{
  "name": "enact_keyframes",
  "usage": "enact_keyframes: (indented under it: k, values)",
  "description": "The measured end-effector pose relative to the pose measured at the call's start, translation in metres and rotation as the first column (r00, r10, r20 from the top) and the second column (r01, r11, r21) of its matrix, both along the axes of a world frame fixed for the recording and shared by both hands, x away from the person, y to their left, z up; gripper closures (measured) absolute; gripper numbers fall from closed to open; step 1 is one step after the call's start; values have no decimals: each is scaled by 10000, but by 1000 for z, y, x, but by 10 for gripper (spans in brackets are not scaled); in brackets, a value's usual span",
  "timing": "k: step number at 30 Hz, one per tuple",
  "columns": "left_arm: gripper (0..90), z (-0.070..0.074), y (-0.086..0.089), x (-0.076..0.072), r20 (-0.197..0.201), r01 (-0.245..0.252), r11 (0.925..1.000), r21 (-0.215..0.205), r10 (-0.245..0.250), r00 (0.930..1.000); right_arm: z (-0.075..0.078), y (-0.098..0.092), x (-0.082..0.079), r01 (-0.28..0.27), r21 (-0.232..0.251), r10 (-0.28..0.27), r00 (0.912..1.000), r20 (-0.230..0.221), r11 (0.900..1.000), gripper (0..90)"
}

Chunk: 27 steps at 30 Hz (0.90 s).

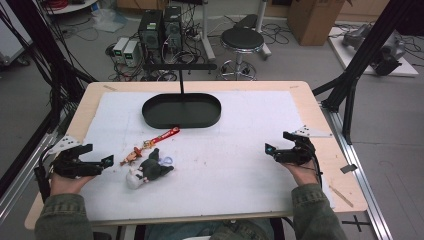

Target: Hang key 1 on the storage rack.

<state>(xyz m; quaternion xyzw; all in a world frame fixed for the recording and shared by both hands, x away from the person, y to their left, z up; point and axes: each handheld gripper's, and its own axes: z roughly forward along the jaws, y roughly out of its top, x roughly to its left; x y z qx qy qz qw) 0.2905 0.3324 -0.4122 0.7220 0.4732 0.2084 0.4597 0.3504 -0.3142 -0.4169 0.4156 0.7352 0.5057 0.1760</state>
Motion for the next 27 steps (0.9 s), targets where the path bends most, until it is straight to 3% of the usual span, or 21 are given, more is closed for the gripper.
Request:
enact_keyframes:
  k: [16, 27]
  values:
    - [23, 1, 3, 0, -32, 2, 9998, -218, -2, 10000, -1, 3, -1, -215, -248, 213, 9997, -120, 9995, 4]
    - [23, 1, -1, 1, -380, 101, 9998, -156, -107, 9992, -1, 3, -2, -162, -268, 158, 9998, -119, 9995, 4]
